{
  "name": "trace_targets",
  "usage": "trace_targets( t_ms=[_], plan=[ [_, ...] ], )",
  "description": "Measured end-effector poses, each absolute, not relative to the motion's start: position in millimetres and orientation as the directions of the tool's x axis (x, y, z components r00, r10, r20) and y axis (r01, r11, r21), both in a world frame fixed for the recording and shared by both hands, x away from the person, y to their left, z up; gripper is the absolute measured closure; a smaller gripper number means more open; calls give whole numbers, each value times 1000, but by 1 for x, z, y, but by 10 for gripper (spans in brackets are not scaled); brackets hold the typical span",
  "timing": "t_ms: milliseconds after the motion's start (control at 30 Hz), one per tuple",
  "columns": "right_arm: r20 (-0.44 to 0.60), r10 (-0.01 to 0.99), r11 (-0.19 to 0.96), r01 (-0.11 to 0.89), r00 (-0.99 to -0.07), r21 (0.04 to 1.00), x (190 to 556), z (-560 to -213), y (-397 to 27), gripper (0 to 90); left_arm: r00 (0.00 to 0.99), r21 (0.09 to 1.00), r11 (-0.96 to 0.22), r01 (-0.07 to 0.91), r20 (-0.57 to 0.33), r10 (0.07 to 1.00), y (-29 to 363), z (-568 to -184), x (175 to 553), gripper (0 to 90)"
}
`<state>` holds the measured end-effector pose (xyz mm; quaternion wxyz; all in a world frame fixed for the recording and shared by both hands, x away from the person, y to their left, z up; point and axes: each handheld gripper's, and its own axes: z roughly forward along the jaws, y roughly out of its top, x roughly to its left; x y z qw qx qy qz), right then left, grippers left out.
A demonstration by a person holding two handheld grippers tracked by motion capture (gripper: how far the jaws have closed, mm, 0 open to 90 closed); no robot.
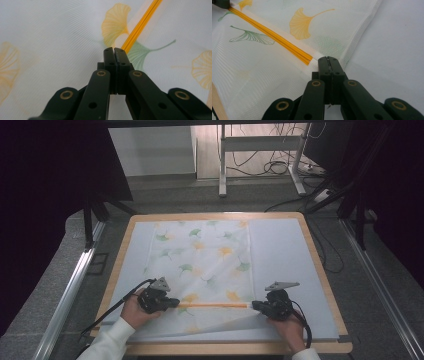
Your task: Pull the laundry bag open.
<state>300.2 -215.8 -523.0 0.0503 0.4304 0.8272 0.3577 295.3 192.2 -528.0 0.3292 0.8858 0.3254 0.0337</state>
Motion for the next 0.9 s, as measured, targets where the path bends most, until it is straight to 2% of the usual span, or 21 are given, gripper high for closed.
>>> trace_targets(
  t_ms=[333,900],
  plan=[
    [224,747,375,675,-626,635,300,-523,-216,896,749,609,-531,589,-166,641,221,-530,289,900],
    [224,747,375,675,-625,635,300,-523,-216,896,714,610,-497,618,-170,679,248,-532,282,900]
  ],
)
